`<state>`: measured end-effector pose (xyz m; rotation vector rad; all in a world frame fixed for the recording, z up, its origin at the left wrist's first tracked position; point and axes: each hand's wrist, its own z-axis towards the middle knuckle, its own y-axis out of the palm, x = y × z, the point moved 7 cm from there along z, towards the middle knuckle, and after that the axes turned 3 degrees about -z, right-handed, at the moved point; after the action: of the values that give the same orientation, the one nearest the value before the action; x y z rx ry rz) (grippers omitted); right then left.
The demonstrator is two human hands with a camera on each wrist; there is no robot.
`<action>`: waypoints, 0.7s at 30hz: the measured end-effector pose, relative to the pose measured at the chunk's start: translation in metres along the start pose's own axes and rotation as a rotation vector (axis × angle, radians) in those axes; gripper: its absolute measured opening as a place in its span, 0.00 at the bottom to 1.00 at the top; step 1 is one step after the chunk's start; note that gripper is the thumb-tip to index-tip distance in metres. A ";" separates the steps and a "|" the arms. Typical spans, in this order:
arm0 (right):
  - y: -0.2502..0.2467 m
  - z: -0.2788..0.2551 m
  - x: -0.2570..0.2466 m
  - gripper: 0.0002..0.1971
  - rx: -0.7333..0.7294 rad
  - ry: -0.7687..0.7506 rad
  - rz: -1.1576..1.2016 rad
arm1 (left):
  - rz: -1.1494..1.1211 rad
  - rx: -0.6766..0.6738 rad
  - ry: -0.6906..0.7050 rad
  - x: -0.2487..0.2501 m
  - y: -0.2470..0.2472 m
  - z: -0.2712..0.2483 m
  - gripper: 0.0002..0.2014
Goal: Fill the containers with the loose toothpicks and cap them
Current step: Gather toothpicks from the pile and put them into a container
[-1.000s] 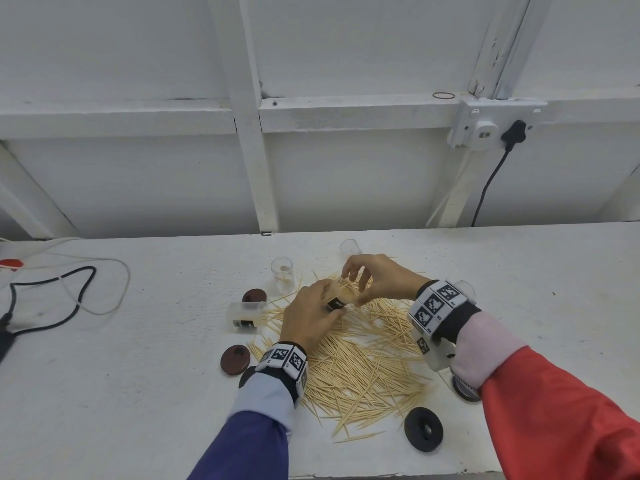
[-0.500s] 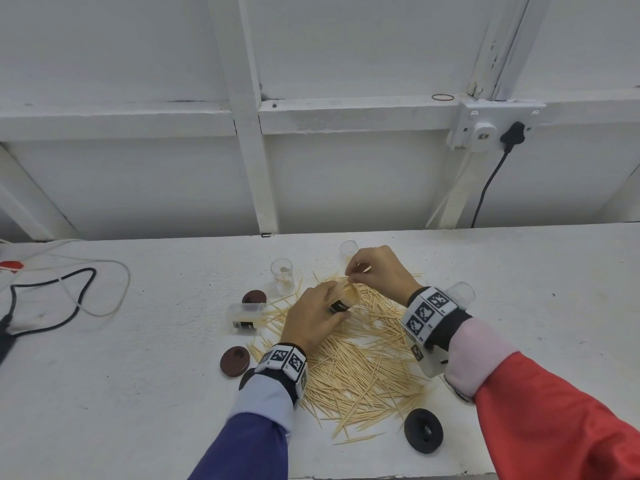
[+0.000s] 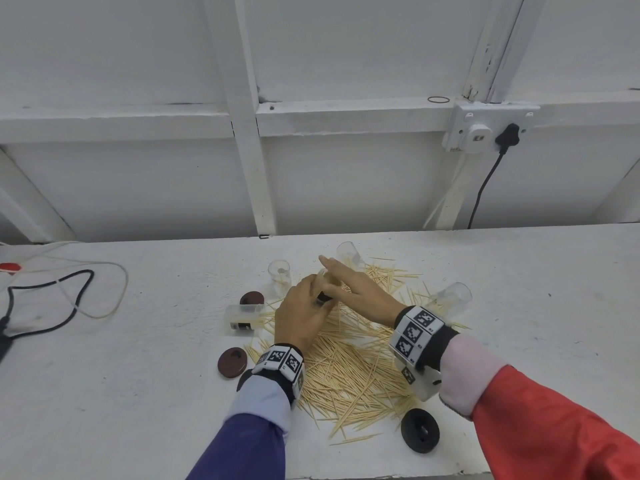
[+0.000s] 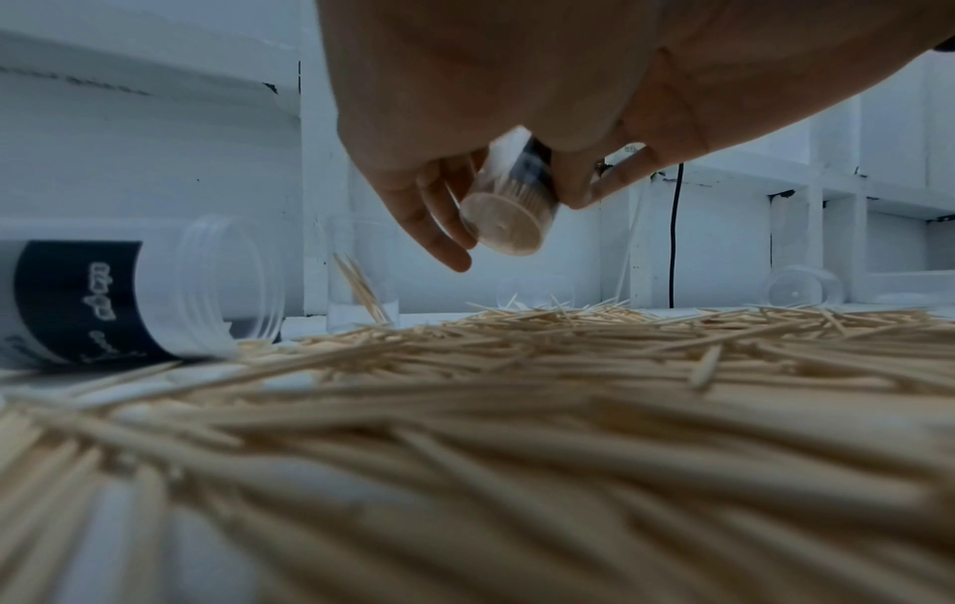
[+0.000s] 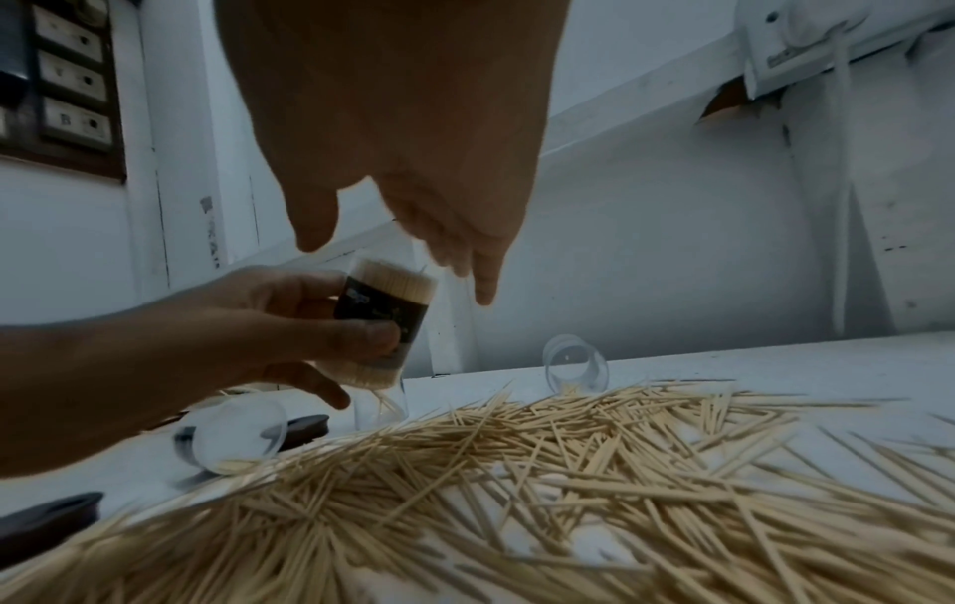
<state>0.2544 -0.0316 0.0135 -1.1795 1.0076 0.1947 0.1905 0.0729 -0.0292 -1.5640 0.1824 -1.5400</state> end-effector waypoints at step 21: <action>-0.010 -0.001 0.013 0.28 0.111 -0.029 -0.021 | 0.015 -0.002 0.194 0.004 0.002 -0.002 0.32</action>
<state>0.2675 -0.0419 0.0107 -1.0828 0.9683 0.1368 0.1908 0.0688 -0.0282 -1.4108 0.3034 -1.6794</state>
